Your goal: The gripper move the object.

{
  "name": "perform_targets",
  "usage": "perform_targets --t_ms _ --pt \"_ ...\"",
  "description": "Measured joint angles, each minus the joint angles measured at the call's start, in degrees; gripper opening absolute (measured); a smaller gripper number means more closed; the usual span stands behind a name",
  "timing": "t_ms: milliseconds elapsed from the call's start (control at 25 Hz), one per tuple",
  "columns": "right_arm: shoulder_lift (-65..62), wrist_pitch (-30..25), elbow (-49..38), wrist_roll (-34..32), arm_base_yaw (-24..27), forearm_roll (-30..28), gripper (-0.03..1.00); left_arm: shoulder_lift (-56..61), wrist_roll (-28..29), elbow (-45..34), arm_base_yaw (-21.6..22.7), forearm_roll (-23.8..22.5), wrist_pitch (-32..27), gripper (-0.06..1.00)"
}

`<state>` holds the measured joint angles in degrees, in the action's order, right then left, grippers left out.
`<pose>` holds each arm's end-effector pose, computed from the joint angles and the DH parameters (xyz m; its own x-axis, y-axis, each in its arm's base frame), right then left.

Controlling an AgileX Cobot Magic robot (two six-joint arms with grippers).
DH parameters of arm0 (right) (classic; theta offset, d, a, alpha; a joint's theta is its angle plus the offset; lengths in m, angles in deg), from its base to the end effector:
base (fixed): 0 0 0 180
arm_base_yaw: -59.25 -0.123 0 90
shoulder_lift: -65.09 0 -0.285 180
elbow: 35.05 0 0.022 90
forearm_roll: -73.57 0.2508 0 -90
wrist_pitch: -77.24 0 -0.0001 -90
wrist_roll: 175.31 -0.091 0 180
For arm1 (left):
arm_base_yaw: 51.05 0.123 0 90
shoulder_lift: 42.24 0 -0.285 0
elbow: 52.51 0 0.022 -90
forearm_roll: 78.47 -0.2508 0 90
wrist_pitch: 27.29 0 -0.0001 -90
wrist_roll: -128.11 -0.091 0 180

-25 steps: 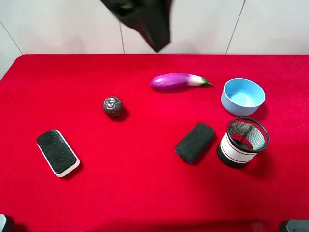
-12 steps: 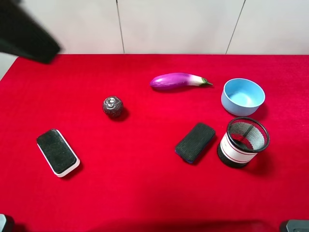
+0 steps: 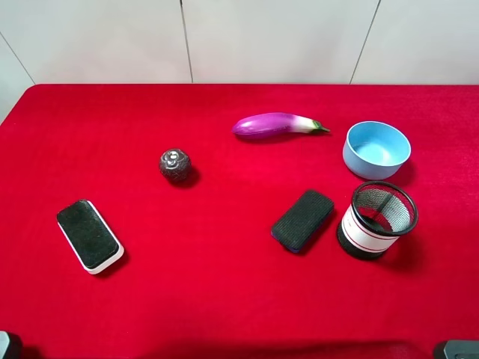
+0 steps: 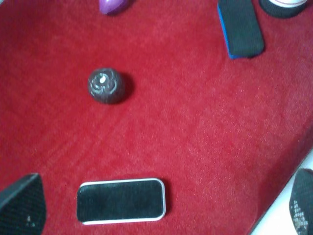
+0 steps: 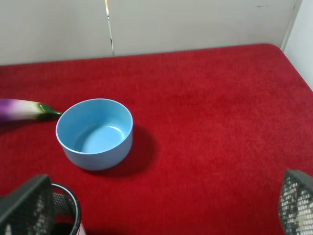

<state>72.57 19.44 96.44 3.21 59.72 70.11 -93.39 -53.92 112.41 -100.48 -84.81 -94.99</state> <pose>-0.0039 -0.0046 0.2819 -0.4030 -0.0031 -0.9152 0.0524 0.9983 -0.0264 0.0767 -0.0753 0.4034 -0.3940 0.5787 -0.7140 0.7404 0.6601 0.1264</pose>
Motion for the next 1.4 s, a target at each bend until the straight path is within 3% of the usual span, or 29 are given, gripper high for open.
perform_targets --t_ms 360,800,1160,1400 --pt "0.0 0.0 0.0 0.0 0.0 0.0 0.69 9.02 0.24 -9.09 18.09 0.46 0.14 0.99" --pt "0.0 0.0 0.0 0.0 0.0 0.0 0.69 22.83 0.24 -23.81 38.62 2.65 7.48 0.99" --pt "0.0 0.0 0.0 0.0 0.0 0.0 0.69 36.41 0.24 -33.21 48.69 6.73 7.95 0.99" --pt "0.0 0.0 0.0 0.0 0.0 0.0 0.69 43.56 0.24 -34.04 51.19 7.28 7.09 0.99"
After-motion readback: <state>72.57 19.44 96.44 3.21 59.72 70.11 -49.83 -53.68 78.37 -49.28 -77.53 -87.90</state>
